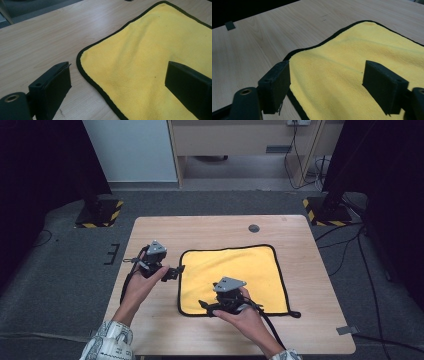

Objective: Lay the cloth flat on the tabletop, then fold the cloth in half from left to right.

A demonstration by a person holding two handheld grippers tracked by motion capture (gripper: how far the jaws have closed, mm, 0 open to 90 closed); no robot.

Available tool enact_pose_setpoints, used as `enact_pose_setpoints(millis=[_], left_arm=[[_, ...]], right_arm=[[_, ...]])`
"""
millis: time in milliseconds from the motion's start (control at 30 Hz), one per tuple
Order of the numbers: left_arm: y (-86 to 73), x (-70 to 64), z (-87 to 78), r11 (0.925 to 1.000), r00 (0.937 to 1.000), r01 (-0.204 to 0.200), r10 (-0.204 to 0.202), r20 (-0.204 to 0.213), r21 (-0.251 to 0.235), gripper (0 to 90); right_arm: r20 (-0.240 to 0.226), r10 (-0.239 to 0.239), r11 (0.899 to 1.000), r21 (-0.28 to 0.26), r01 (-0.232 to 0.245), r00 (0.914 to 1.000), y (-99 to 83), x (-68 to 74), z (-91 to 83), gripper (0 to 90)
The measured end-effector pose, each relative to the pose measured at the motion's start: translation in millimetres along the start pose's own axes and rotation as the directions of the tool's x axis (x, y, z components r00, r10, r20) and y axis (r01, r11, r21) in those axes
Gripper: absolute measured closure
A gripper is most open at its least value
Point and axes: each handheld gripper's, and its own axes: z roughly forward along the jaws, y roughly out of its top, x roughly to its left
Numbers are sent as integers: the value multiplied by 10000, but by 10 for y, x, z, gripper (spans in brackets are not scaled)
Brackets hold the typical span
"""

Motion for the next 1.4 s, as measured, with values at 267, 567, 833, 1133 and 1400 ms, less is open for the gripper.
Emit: enact_pose_setpoints(millis=[267,567,833,1133,1400], left_arm=[[-4,61,-33,9996,9998,103,-107,-149,-270,57],[-55,147,-127,9995,9985,217,-229,-491,-234,57],[-68,188,-168,9990,9976,320,-338,-596,-304,57],[-91,169,-175,9988,9979,351,-369,-525,-349,57],[-100,172,-182,9983,9982,419,-436,-420,-395,57]], right_arm=[[-566,-291,9994,170,301,9980,15,230,203,432],[-923,-516,9985,159,533,9944,25,427,400,616],[-871,-624,9969,421,662,9942,-21,453,580,697],[-733,-553,9927,1032,627,9958,-110,455,758,482],[-807,-255,9888,1449,371,9964,-138,474,847,349]])
